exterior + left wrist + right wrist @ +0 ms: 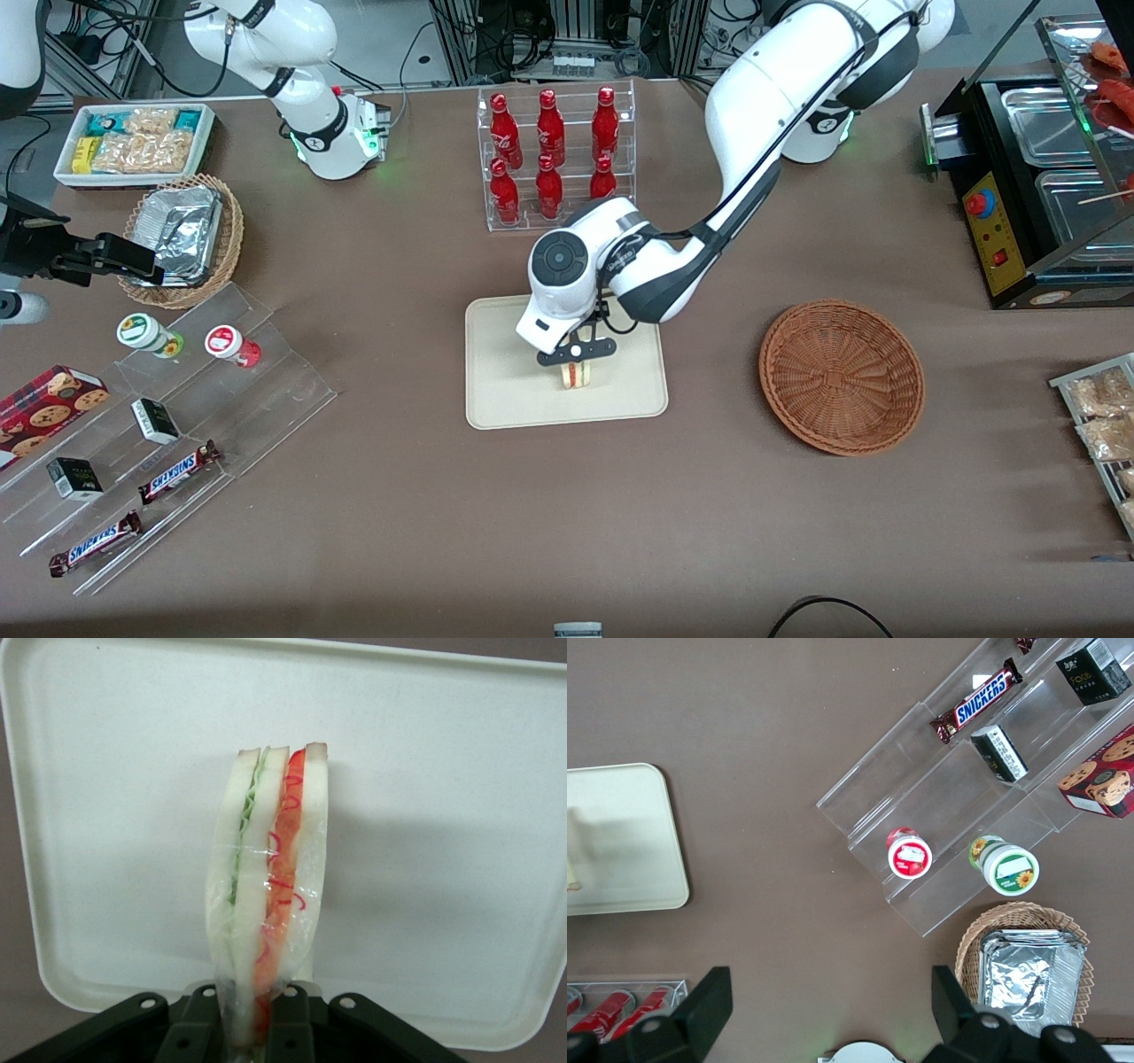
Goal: Place sandwich from basket to tray
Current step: 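Lower the sandwich onto the tray and open the left gripper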
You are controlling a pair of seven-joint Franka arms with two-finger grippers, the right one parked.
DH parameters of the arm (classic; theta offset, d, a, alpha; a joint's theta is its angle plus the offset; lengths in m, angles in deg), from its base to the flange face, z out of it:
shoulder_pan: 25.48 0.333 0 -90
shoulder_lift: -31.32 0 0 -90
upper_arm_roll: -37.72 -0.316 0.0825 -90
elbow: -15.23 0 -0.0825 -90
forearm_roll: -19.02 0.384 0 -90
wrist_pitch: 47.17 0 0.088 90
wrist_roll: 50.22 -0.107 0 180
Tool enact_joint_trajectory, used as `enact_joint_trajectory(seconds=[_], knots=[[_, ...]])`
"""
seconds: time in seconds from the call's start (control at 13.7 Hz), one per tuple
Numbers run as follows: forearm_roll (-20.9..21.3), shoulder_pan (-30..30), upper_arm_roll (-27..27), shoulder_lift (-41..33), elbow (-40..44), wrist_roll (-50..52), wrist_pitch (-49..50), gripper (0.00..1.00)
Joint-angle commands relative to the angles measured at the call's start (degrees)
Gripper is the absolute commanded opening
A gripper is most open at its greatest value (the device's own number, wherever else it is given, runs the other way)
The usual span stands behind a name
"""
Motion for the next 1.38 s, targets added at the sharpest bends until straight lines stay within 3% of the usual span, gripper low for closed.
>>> enact_joint_trajectory(seconds=[0.0, 0.44, 0.51, 0.58, 0.73, 1.31], knots=[[1.02, -1.36, -0.67, 1.86, 3.33, 1.58, 1.74, 0.0], [1.02, -2.15, -0.93, 2.83, 3.33, 5.27, 0.33, 0.0], [1.02, -2.24, -1.11, 2.92, 3.33, 5.54, -0.02, 0.21], [0.94, -2.24, -1.2, 3.1, 3.33, 5.97, -0.54, 0.56], [1.02, -2.24, -1.2, 3.1, 3.25, 5.98, -0.64, 1.0], [-0.02, -1.36, -0.85, 0.12, 4.82, 5.36, 2.95, 1.0]])
